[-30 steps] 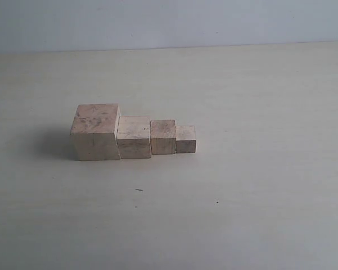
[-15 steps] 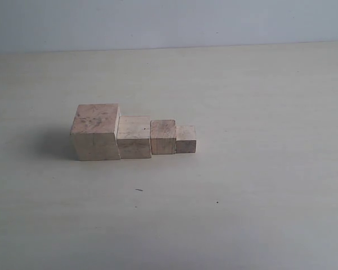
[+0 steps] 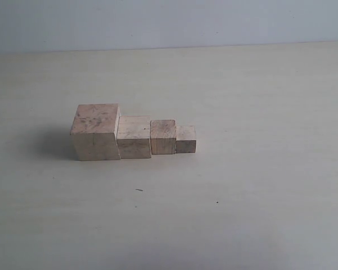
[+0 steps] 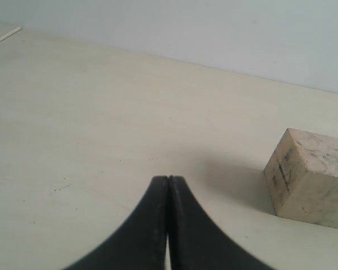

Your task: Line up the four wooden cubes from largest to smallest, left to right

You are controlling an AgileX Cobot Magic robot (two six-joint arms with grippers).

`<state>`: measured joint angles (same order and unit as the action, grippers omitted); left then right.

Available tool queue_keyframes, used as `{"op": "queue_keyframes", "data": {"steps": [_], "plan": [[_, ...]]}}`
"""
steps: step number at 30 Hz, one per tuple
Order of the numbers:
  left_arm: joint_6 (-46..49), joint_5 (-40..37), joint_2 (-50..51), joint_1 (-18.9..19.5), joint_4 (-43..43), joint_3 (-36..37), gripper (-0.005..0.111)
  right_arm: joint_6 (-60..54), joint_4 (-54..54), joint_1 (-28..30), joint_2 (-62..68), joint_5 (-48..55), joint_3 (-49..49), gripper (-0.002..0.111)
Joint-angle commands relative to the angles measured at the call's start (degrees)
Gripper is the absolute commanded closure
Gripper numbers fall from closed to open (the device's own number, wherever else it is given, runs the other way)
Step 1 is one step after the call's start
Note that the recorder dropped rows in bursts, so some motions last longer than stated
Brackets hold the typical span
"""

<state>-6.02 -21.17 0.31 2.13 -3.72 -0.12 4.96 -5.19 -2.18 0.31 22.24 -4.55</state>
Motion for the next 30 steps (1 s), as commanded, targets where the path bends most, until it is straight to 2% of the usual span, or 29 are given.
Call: {"op": "queue_keyframes", "data": {"steps": [1, 4, 8, 12, 30], "plan": [[-0.08, 0.22, -0.31, -0.19, 0.11, 0.12, 0.107, -4.36, 2.81, 0.33, -0.31, -0.37, 0.24, 0.108], [-0.08, 0.22, -0.31, -0.19, 0.11, 0.12, 0.107, -9.46, 7.67, 0.33, -0.31, -5.69, 1.89, 0.108], [-0.08, 0.22, -0.31, -0.19, 0.11, 0.12, 0.107, -9.29, 9.92, 0.33, -0.31, -12.55, 4.55, 0.108], [-0.08, 0.22, -0.31, -0.19, 0.11, 0.12, 0.107, -9.42, 9.79, 0.33, -0.31, -7.62, 4.55, 0.108], [-0.08, 0.22, -0.31, -0.19, 0.11, 0.12, 0.107, -11.39, 9.12, 0.33, -0.31, -2.76, 4.55, 0.108]]}}
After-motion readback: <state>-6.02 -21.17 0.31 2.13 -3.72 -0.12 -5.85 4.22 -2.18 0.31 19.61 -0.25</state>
